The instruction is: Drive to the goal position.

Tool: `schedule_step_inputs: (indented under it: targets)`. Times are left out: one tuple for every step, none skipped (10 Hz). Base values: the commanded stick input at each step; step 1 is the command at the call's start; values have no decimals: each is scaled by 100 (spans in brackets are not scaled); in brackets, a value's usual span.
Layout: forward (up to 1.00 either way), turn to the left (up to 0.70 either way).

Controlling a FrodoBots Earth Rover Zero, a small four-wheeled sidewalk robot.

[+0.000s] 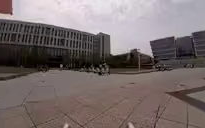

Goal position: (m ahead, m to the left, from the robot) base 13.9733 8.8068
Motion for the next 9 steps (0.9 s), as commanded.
schedule_step_inputs:
  targets:
    - [50, 0]
    - [50, 0]
    - [50, 0]
    - [50, 0]
    - [50, 0]
    - [50, 0]
    - [50, 0]
    - [50, 0]
    - [50, 0]
